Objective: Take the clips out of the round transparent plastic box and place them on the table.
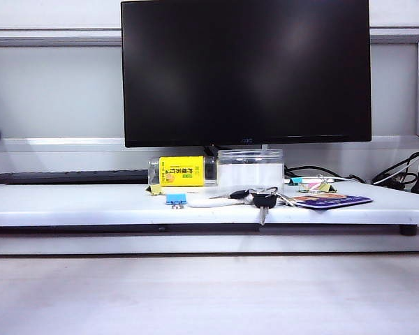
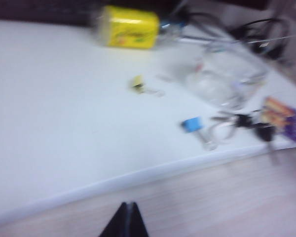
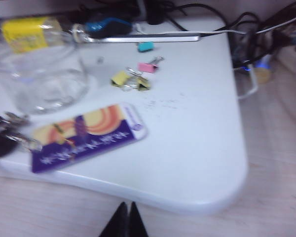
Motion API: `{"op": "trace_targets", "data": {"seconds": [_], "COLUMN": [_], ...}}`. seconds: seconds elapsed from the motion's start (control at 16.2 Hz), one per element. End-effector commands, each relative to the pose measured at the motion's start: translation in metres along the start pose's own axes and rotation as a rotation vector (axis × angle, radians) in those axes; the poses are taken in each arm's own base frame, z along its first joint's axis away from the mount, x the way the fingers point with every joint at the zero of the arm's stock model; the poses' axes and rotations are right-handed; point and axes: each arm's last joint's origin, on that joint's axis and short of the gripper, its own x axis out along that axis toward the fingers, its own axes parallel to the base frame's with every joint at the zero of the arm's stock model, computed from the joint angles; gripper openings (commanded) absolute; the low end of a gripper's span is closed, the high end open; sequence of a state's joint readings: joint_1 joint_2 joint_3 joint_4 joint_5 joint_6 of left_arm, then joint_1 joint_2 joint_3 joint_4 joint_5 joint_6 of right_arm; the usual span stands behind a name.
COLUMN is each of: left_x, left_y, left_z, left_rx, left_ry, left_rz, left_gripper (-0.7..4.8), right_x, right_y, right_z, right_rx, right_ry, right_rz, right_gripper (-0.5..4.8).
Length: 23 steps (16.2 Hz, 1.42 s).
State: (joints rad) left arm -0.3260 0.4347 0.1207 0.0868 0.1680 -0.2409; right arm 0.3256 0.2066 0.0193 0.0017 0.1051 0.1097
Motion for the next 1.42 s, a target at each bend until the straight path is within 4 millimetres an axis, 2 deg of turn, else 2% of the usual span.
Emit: {"op": "trace_targets", "data": {"seconds": [0.06,0.31,0.8,1.42], "left_x": [0.001,0.002,0.001,0.001], "left_y": [0.003,0.006,0.013,0.013], "left_z": [-0.009,-0.02,-0.043,-0.045], "left_rx": [0.002,0.042,0.091,0.084], "left_ry": [0.018,0.058,0.148,0.168], "left_rz": [0.023,0.03,0.111,0.091], "left_gripper": [-0.06,-0.06,-0.06,-0.03], "right_x": [0.0,0.0,-0.001,-0.001], "right_y": [-0.002,-0.003,-0.004,-0.004], "right_z": [-0.007,-0.016,-0.019,-0.018], "right_rx": [-0.018,-0.027,-0.033,-0.02], "right_ry": [0.057,0.138,0.168,0.162], "right_rz": [-0.037,-0.049,-0.079,-0.071], "right_gripper": [-0.06,-0.06,-0.06,-0.06]}}
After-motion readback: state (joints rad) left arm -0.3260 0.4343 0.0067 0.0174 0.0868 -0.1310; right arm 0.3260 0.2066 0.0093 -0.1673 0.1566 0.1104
